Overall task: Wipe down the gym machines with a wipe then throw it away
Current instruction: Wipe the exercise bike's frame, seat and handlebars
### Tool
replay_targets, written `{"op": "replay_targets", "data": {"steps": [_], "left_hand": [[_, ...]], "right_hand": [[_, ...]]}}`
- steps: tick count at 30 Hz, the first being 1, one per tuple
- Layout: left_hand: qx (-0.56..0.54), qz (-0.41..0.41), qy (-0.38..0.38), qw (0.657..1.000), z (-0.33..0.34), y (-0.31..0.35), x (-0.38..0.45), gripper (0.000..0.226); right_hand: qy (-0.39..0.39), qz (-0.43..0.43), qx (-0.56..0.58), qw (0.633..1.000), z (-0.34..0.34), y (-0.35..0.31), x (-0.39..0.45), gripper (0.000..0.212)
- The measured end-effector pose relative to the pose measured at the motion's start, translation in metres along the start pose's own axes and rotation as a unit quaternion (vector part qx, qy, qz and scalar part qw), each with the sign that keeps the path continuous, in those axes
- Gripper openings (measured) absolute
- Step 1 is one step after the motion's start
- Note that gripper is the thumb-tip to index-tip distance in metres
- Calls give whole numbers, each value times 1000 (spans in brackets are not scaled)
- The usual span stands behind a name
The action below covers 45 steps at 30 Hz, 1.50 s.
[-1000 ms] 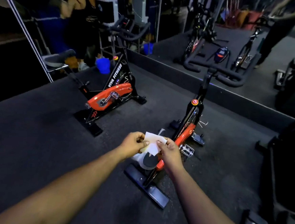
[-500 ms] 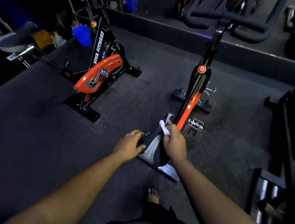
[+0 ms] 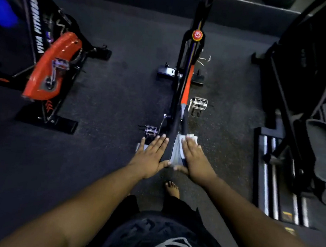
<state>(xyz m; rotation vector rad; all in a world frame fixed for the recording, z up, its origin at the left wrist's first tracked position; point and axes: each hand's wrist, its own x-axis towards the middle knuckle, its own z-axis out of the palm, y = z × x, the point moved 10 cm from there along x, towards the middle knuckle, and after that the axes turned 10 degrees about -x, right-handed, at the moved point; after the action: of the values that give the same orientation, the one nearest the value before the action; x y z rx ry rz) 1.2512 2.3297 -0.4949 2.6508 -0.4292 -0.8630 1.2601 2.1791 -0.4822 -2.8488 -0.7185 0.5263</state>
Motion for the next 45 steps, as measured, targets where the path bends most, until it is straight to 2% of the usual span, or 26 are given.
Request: {"op": "replay_targets", "data": {"steps": [2, 4, 9, 16, 19, 23, 26, 28, 32, 36, 38, 42, 45], "left_hand": [[-16, 16, -5, 1000, 1, -3, 1, 92], [-28, 29, -21, 999, 0, -3, 1, 92], [-35, 61, -27, 997, -1, -1, 6, 91], [-7, 89, -24, 996, -3, -4, 9, 100], [8, 80, -31, 996, -7, -6, 12, 104], [16, 76, -35, 996, -10, -4, 15, 110], [16, 59, -23, 998, -8, -7, 16, 114], [4, 40, -9, 999, -8, -12, 17, 120], [-25, 14, -7, 1000, -5, -19, 15, 127], [-23, 0, -19, 1000, -8, -18, 15, 126], [-28, -7, -23, 999, -10, -18, 13, 128], [-22, -24, -15, 999, -13, -23, 15, 136], [-29, -37, -14, 999, -17, -27, 18, 147]], "right_hand": [[-17, 66, -8, 998, -5, -1, 19, 118], [-17, 89, -10, 996, -6, -9, 15, 121], [-43, 101, -29, 994, 13, -24, -35, 115], [-30, 107, -7, 994, -10, -20, 24, 119], [-30, 78, -19, 996, -12, -29, 32, 119], [-39, -1, -74, 996, 4, -47, 1, 117], [-43, -55, -109, 992, 3, -47, 12, 117], [-39, -51, -112, 992, -12, -28, 44, 115], [-32, 16, -136, 990, -48, 2, 106, 116], [-32, 58, -125, 990, -58, 3, 124, 123], [-46, 25, -127, 991, -43, -11, 110, 126], [-64, -101, -193, 974, -21, -29, 84, 121], [-41, -82, -210, 973, -42, -8, 102, 120]]}}
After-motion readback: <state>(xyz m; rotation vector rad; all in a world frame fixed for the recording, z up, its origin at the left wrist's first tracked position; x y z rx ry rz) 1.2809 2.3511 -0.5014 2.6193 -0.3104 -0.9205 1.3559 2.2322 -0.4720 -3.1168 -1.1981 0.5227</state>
